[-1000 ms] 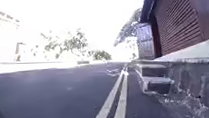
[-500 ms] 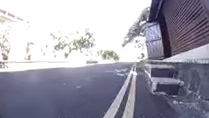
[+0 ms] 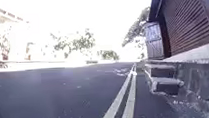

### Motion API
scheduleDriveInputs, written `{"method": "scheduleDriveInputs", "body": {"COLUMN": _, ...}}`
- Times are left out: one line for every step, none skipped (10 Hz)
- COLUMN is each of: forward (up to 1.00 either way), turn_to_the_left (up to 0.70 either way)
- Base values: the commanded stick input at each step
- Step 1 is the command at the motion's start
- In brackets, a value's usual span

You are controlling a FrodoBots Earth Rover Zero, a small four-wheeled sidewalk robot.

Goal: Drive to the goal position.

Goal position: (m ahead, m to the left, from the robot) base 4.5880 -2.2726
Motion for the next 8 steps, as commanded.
{"method": "scheduleDriveInputs", "body": {"forward": 0.70, "turn_to_the_left": 0.00}}
{"method": "scheduleDriveInputs", "body": {"forward": 0.70, "turn_to_the_left": 0.00}}
{"method": "scheduleDriveInputs", "body": {"forward": 0.70, "turn_to_the_left": 0.00}}
{"method": "scheduleDriveInputs", "body": {"forward": 0.70, "turn_to_the_left": 0.00}}
{"method": "scheduleDriveInputs", "body": {"forward": 0.70, "turn_to_the_left": 0.00}}
{"method": "scheduleDriveInputs", "body": {"forward": 0.70, "turn_to_the_left": 0.00}}
{"method": "scheduleDriveInputs", "body": {"forward": 0.70, "turn_to_the_left": 0.00}}
{"method": "scheduleDriveInputs", "body": {"forward": 0.70, "turn_to_the_left": -0.25}}
